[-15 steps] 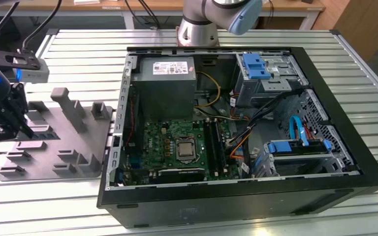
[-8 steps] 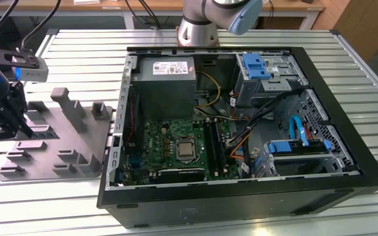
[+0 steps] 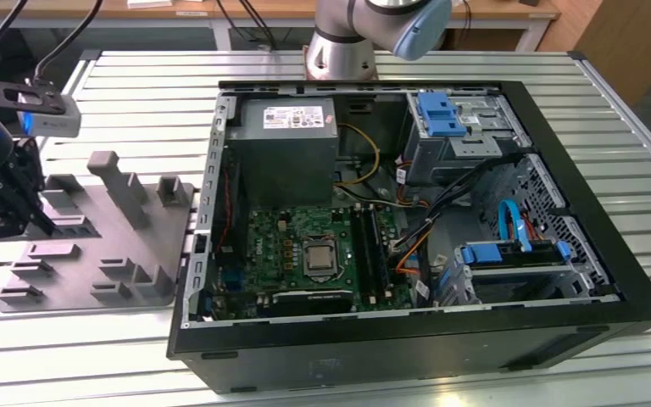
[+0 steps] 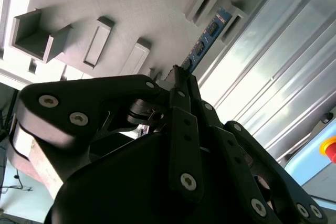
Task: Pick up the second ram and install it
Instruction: 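Pick up the second ram and move it above second insertion slot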
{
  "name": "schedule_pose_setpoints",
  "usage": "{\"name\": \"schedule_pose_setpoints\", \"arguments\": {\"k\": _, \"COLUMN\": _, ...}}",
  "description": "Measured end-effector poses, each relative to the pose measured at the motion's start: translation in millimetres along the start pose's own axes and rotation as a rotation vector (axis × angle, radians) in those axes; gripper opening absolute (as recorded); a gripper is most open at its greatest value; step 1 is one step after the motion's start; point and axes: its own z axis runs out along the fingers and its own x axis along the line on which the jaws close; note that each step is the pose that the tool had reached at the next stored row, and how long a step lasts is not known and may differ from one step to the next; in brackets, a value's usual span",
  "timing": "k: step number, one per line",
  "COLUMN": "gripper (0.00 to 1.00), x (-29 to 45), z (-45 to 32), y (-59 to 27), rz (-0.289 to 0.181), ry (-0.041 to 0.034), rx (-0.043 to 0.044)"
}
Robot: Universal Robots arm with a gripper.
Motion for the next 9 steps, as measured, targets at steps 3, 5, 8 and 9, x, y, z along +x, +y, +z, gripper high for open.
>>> {"name": "schedule_pose_setpoints", "arguments": {"k": 3, "gripper": 0.14, "x": -0.1, "z": -3.8, "y": 0.1, "rz": 0.0, "ry": 0.0, "rx": 0.0001}}
{"name": "schedule_pose_setpoints", "arguments": {"k": 5, "gripper": 0.14, "x": -0.1, "z": -7.2, "y": 0.2, "rz": 0.0, "ry": 0.0, "rx": 0.0}}
{"name": "schedule_pose_setpoints", "arguments": {"k": 8, "gripper": 0.14, "x": -0.2, "z": -14.1, "y": 0.4, "rz": 0.0, "ry": -0.0001, "rx": 0.0001}}
{"name": "schedule_pose_setpoints", "arguments": {"k": 9, "gripper": 0.14, "x": -0.2, "z": -17.1, "y": 0.5, "rz": 0.0, "ry": -0.0001, "rx": 0.0002}}
